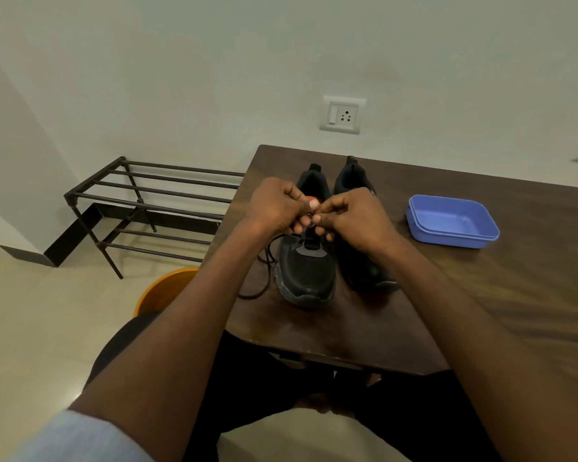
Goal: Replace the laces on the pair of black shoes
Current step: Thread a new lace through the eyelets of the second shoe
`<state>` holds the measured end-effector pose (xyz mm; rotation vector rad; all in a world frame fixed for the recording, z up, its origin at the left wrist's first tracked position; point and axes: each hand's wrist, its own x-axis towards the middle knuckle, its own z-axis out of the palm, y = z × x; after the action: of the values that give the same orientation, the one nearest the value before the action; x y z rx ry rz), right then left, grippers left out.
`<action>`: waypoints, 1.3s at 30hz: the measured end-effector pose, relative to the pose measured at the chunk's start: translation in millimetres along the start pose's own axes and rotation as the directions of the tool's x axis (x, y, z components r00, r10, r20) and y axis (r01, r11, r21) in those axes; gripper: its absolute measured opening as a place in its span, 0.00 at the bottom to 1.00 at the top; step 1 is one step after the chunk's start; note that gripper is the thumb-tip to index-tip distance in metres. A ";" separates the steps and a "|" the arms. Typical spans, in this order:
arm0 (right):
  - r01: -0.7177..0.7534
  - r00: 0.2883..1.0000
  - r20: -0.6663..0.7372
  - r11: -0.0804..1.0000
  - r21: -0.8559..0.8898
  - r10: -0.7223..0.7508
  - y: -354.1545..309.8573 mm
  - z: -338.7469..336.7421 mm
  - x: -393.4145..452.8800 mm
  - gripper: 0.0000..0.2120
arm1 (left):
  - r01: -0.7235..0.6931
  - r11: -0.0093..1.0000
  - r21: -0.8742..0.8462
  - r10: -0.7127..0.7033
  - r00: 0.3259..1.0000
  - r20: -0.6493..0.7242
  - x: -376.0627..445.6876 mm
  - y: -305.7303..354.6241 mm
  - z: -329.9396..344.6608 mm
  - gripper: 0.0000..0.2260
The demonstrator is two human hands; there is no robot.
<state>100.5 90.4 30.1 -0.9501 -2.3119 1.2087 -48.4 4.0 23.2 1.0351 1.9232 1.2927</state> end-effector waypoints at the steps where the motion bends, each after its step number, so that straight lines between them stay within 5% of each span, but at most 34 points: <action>1: -0.009 1.000 -0.016 0.999 -0.032 0.009 2.3 1.5 1.4 0.03 | 0.010 1.000 0.012 -0.010 1.000 -0.011 1.9 -1.7 1.3 0.06; 7: 0.027 0.993 -0.108 0.995 -0.099 -0.038 11.4 14.0 6.4 0.05 | 0.017 0.994 0.111 -0.009 0.997 -0.077 8.1 -6.3 6.1 0.07; 10: 0.022 0.979 -0.197 0.981 -0.195 -0.061 16.0 18.0 10.9 0.06 | 0.018 0.944 0.331 0.053 0.978 -0.204 13.7 -12.8 9.9 0.08; 14: 0.022 0.976 -0.195 0.941 -0.338 -0.093 23.8 20.8 12.7 0.06 | 0.095 0.868 0.488 -0.009 0.985 -0.174 15.0 -24.7 22.0 0.11; 24: 0.065 0.995 -0.020 0.798 -0.600 -0.096 25.5 20.9 15.3 0.09 | 0.162 0.876 0.454 -0.076 0.977 -0.201 15.2 -26.6 19.9 0.09; 30: 0.002 0.983 -0.161 0.893 -0.449 -0.083 28.2 36.4 8.6 0.08 | 0.176 0.891 0.419 -0.063 0.961 -0.268 13.1 -26.9 16.6 0.08; 39: -0.056 0.996 -0.087 0.908 -0.415 0.022 29.8 43.4 7.8 0.08 | 0.146 0.928 0.342 -0.072 0.973 -0.220 10.3 -39.0 18.6 0.07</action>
<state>81.4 82.9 -18.9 -1.1644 -2.5469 0.6772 -49.4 12.8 -20.3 0.9756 2.4022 1.0420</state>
